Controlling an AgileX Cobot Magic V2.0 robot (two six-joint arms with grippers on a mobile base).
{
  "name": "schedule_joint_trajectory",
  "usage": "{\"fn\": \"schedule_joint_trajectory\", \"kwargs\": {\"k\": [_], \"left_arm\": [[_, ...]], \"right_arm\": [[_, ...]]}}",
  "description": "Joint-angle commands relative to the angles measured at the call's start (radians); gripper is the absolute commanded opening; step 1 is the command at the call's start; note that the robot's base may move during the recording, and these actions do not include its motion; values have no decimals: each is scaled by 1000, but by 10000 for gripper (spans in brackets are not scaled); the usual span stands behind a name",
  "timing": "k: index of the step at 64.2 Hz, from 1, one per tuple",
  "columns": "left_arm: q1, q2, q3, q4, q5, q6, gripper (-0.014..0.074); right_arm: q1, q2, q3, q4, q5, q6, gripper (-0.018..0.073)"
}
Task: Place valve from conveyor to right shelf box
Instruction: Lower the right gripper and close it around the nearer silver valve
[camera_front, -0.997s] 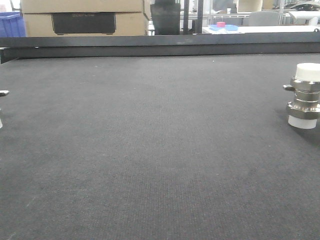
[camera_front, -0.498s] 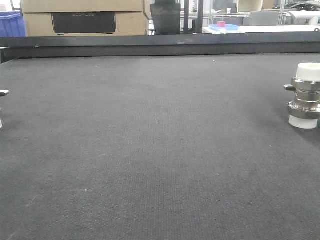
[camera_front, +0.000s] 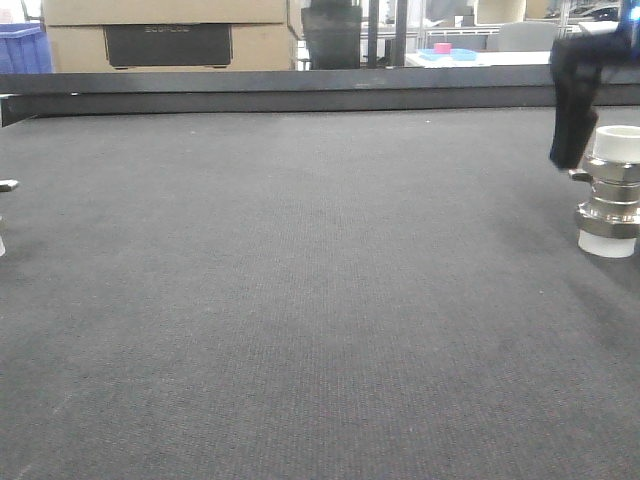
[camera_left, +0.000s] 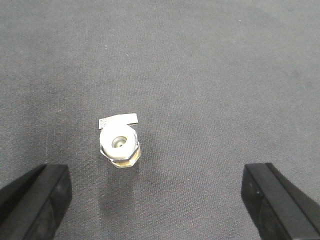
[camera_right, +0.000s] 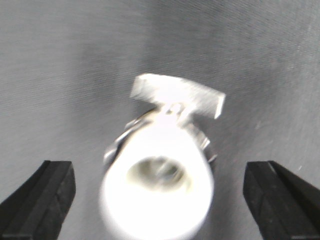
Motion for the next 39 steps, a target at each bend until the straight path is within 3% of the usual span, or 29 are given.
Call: {"fn": "schedule_joint_trajectory", "kwargs": {"k": [1,39], "left_arm": [[-6,-1,-8,0,2,1,598],[-6,-1,-8,0,4,1,598]], "right_arm": [[-7,23,-8,-33,-35,12,568],[-7,70,-8,-30,-35,12,568]]}}
